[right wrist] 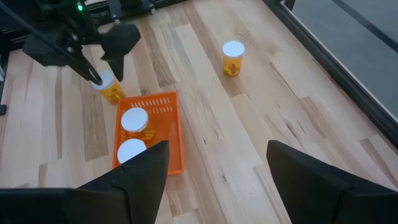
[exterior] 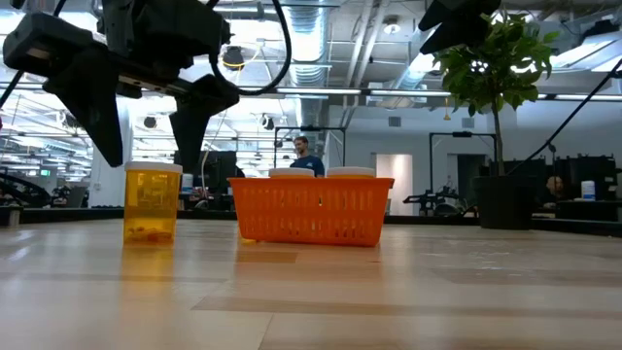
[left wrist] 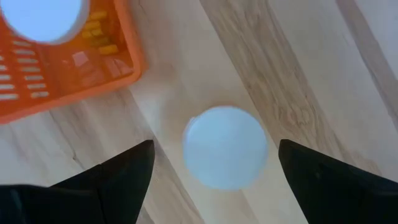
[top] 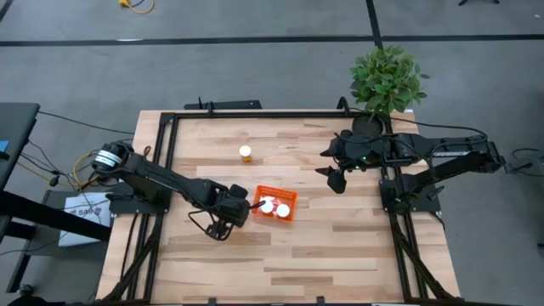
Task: Pick and place pill bottles into a basket
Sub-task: Put the bottom orange pill bottle into the orange bin
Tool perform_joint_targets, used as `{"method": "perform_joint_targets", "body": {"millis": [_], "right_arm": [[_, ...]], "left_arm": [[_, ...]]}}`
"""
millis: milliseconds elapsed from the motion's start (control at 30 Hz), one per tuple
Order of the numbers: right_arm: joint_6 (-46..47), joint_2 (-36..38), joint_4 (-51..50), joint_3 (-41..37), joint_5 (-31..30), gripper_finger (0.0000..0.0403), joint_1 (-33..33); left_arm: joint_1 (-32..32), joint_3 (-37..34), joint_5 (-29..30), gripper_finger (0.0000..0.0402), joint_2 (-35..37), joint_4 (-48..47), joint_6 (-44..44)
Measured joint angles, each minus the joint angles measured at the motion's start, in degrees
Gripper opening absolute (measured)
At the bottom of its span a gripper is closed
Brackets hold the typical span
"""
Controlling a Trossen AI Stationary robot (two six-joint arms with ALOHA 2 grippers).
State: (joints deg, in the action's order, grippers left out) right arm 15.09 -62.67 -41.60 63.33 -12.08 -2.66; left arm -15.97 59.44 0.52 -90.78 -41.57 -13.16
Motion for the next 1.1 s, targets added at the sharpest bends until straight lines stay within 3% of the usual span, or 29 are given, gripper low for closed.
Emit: {"method": "perform_joint_targets", "body": {"millis": [867, 1100], "right_arm": [[-0.02, 0.00, -0.50, -0.02, 0.18, 0.0265, 0.00], [-0.02, 0.00, -0.44, -0.02, 0.17, 0.0265, 0.00]], "left_arm": [[0.00, 0.02, -2.15, 0.0334, -3.17, 1.53, 0.39], [0.00, -0.87, -2.69, 0.0314, -3.17, 1.49, 1.31]]}}
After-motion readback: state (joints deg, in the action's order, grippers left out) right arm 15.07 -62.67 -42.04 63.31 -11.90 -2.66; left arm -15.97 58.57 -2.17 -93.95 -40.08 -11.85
